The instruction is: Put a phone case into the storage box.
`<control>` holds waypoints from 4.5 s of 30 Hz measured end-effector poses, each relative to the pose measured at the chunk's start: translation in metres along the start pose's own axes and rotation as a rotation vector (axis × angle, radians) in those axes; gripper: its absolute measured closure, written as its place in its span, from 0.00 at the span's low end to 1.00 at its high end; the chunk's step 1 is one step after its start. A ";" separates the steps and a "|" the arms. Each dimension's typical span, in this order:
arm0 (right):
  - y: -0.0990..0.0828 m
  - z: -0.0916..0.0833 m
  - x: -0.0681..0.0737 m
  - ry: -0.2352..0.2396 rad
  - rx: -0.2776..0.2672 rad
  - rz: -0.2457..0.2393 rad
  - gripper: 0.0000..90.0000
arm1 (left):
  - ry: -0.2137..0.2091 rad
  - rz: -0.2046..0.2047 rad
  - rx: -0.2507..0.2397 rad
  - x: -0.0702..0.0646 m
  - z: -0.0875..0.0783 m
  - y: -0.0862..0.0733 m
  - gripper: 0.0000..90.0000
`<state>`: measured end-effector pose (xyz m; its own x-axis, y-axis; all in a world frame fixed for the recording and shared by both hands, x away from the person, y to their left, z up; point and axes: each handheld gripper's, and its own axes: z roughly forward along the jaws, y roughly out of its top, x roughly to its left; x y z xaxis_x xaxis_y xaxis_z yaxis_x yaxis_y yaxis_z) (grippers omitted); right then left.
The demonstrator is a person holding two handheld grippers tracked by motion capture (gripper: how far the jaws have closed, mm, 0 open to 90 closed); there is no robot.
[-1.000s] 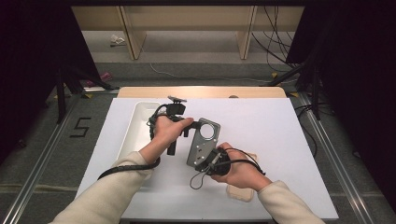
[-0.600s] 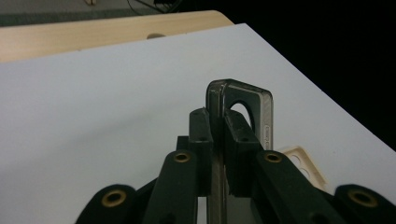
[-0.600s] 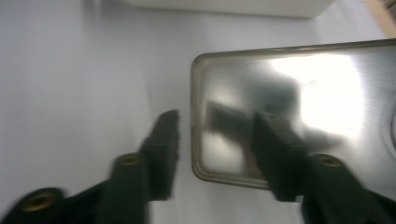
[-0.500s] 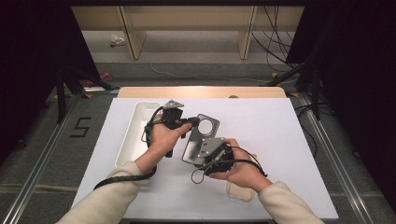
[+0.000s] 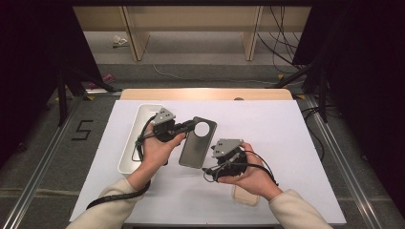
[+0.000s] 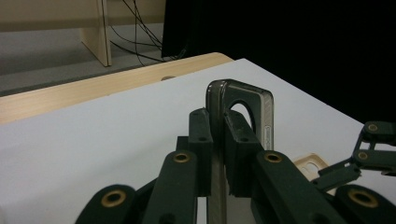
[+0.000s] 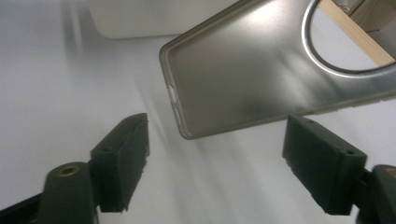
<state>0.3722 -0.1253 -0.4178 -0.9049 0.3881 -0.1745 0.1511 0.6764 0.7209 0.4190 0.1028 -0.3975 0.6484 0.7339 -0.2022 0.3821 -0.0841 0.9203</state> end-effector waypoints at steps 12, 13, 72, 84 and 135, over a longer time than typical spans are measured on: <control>-0.007 -0.010 -0.008 -0.006 -0.088 0.093 0.19 | 0.017 0.003 -0.050 -0.001 -0.009 0.004 0.91; -0.008 -0.011 -0.008 -0.006 -0.090 0.103 0.19 | 0.017 0.004 -0.052 -0.001 -0.010 0.005 0.91; -0.024 -0.025 -0.019 -0.066 -0.191 0.279 0.18 | 0.133 -0.016 -0.250 0.061 -0.087 0.060 0.91; -0.024 -0.025 -0.020 -0.067 -0.190 0.285 0.18 | 0.162 0.004 -0.261 0.071 -0.097 0.063 0.91; -0.026 -0.025 -0.023 -0.068 -0.198 0.315 0.18 | 0.178 0.013 -0.255 0.121 -0.093 0.066 0.91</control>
<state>0.3789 -0.1671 -0.4157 -0.7969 0.6030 0.0367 0.3315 0.3857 0.8610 0.4619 0.2487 -0.3306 0.5179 0.8424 -0.1490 0.1827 0.0612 0.9813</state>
